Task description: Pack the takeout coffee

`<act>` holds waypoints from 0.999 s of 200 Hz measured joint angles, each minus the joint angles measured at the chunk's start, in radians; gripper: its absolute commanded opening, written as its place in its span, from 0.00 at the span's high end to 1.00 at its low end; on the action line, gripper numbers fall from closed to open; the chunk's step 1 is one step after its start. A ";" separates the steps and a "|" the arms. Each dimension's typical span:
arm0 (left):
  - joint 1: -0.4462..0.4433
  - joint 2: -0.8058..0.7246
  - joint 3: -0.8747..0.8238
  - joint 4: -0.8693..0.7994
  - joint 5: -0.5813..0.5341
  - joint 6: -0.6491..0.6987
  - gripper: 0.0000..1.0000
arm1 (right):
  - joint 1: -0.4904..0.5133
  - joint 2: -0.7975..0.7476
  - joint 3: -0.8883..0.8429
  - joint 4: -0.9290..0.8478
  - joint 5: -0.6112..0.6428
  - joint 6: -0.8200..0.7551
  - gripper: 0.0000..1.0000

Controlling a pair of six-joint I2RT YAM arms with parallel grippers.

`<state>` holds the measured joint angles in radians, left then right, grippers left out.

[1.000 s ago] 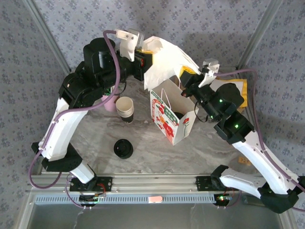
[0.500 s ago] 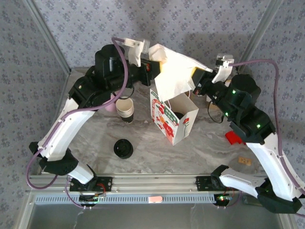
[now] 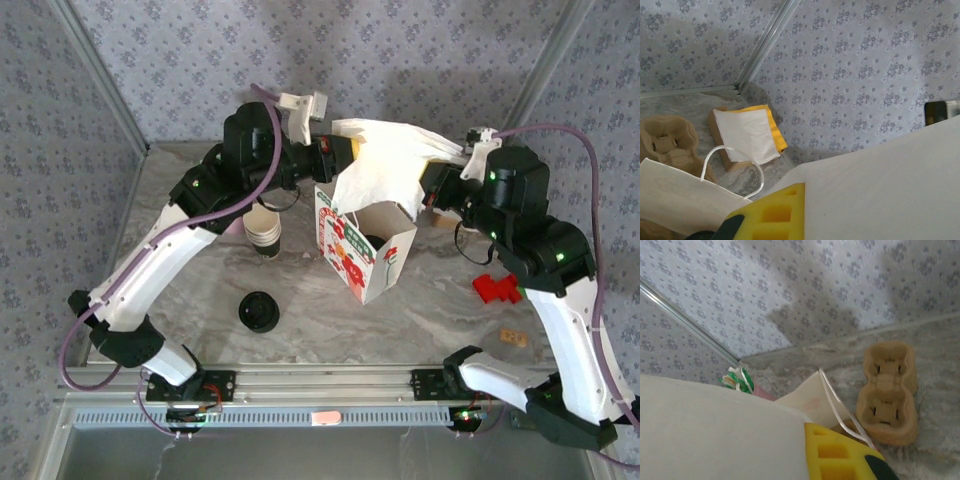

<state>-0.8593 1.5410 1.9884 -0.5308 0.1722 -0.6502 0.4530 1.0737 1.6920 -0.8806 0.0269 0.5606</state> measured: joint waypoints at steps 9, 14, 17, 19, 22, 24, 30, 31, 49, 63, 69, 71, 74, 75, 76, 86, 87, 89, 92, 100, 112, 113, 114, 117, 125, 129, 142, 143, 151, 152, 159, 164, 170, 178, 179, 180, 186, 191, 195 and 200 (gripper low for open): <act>0.000 0.000 -0.011 0.013 0.000 -0.014 1.00 | -0.010 0.011 0.010 -0.020 -0.018 0.011 1.00; 0.000 0.000 -0.016 0.017 0.000 -0.021 1.00 | -0.015 0.017 0.015 -0.029 -0.028 0.018 1.00; 0.000 0.000 -0.019 0.019 0.000 -0.026 1.00 | -0.017 0.021 0.018 -0.035 -0.033 0.020 1.00; 0.000 0.000 -0.020 0.021 0.000 -0.027 1.00 | -0.019 0.023 0.020 -0.038 -0.037 0.021 1.00; 0.000 0.000 -0.023 0.024 0.000 -0.032 1.00 | -0.022 0.027 0.024 -0.042 -0.044 0.027 1.00; 0.000 0.000 -0.025 0.027 0.000 -0.034 1.00 | -0.023 0.029 0.026 -0.045 -0.047 0.027 0.99; 0.000 0.000 -0.029 0.034 0.000 -0.041 1.00 | -0.026 0.037 0.034 -0.055 -0.058 0.032 0.99; 0.000 0.000 -0.029 0.035 0.000 -0.041 1.00 | -0.027 0.040 0.036 -0.056 -0.061 0.034 0.99; 0.000 0.007 -0.030 0.057 0.000 -0.056 1.00 | -0.033 0.063 0.059 -0.076 -0.096 0.054 0.98; 0.000 0.016 -0.030 0.070 0.000 -0.063 1.00 | -0.033 0.078 0.071 -0.083 -0.121 0.065 0.97; 0.000 0.019 -0.030 0.073 0.000 -0.066 1.00 | -0.033 0.084 0.075 -0.085 -0.129 0.072 0.97; 0.000 0.020 -0.030 0.074 0.000 -0.066 1.00 | -0.033 0.085 0.076 -0.086 -0.131 0.072 0.97; 0.000 0.022 -0.030 0.074 0.000 -0.067 1.00 | -0.033 0.087 0.077 -0.086 -0.135 0.075 0.97; 0.000 0.023 -0.030 0.075 0.000 -0.068 1.00 | -0.033 0.087 0.078 -0.087 -0.136 0.076 0.97; 0.000 0.024 -0.030 0.075 0.001 -0.068 1.00 | -0.033 0.088 0.078 -0.087 -0.138 0.077 0.97; 0.000 0.031 -0.030 0.079 0.000 -0.070 1.00 | -0.033 0.091 0.081 -0.088 -0.148 0.081 0.97; -0.001 0.031 -0.030 0.079 0.000 -0.070 1.00 | -0.033 0.091 0.081 -0.088 -0.149 0.082 0.97; -0.001 0.032 -0.031 0.080 0.000 -0.070 1.00 | -0.033 0.092 0.081 -0.088 -0.151 0.083 0.97; -0.001 0.032 -0.031 0.081 0.001 -0.070 1.00 | -0.034 0.092 0.082 -0.089 -0.154 0.084 0.97; -0.002 0.034 -0.033 0.082 0.000 -0.070 1.00 | -0.035 0.092 0.084 -0.089 -0.159 0.087 0.96; -0.007 0.034 -0.035 0.082 0.000 -0.069 1.00 | -0.035 0.092 0.089 -0.088 -0.169 0.092 0.96; -0.008 0.034 -0.035 0.082 0.000 -0.069 1.00 | -0.035 0.092 0.089 -0.088 -0.169 0.093 0.96; -0.008 0.034 -0.035 0.082 0.000 -0.069 1.00 | -0.035 0.092 0.089 -0.088 -0.170 0.093 0.96; -0.011 0.034 -0.035 0.082 0.000 -0.068 1.00 | -0.036 0.092 0.090 -0.088 -0.174 0.096 0.96; -0.018 0.034 -0.035 0.082 0.000 -0.065 1.00 | -0.037 0.092 0.093 -0.087 -0.179 0.101 0.96; -0.021 0.034 -0.035 0.082 0.001 -0.065 1.00 | -0.037 0.092 0.094 -0.085 -0.181 0.103 0.96; -0.038 0.040 -0.031 0.081 0.000 -0.055 1.00 | -0.037 0.093 0.095 -0.077 -0.193 0.110 0.96; -0.039 0.040 -0.030 0.081 0.000 -0.054 1.00 | -0.037 0.093 0.095 -0.076 -0.193 0.109 0.96; -0.051 0.051 -0.019 0.076 0.001 -0.046 1.00 | -0.037 0.095 0.095 -0.068 -0.203 0.114 0.96; -0.052 0.052 -0.018 0.076 0.000 -0.045 1.00 | -0.037 0.095 0.095 -0.068 -0.203 0.114 0.96; -0.062 0.062 -0.004 0.071 0.000 -0.038 1.00 | -0.037 0.098 0.095 -0.060 -0.211 0.117 0.95; -0.069 0.070 0.006 0.068 0.000 -0.032 1.00 | -0.037 0.101 0.095 -0.054 -0.215 0.122 0.95; -0.077 0.079 0.018 0.062 0.000 -0.026 1.00 | -0.037 0.105 0.096 -0.046 -0.221 0.126 0.95; -0.086 0.086 0.027 0.056 0.000 -0.018 1.00 | -0.037 0.109 0.096 -0.036 -0.228 0.132 0.95; -0.086 0.087 0.027 0.055 0.000 -0.016 1.00 | -0.037 0.110 0.096 -0.035 -0.228 0.132 0.95; -0.087 0.089 0.028 0.055 0.000 -0.014 1.00 | -0.037 0.110 0.096 -0.035 -0.229 0.132 0.95; -0.092 0.091 0.031 0.051 0.000 -0.010 1.00 | -0.037 0.114 0.096 -0.028 -0.233 0.135 0.95; -0.094 0.092 0.032 0.048 0.000 -0.005 1.00 | -0.037 0.116 0.096 -0.024 -0.236 0.137 0.95; -0.097 0.093 0.032 0.045 0.000 -0.001 1.00 | -0.037 0.118 0.096 -0.022 -0.238 0.140 0.95; -0.097 0.093 0.033 0.039 0.000 0.004 1.00 | -0.037 0.120 0.096 -0.018 -0.242 0.141 0.95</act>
<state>-0.9562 1.6337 2.0212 -0.4915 0.1722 -0.6464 0.4164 1.1934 1.7878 -0.8989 -0.2153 0.7017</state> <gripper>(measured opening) 0.049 0.059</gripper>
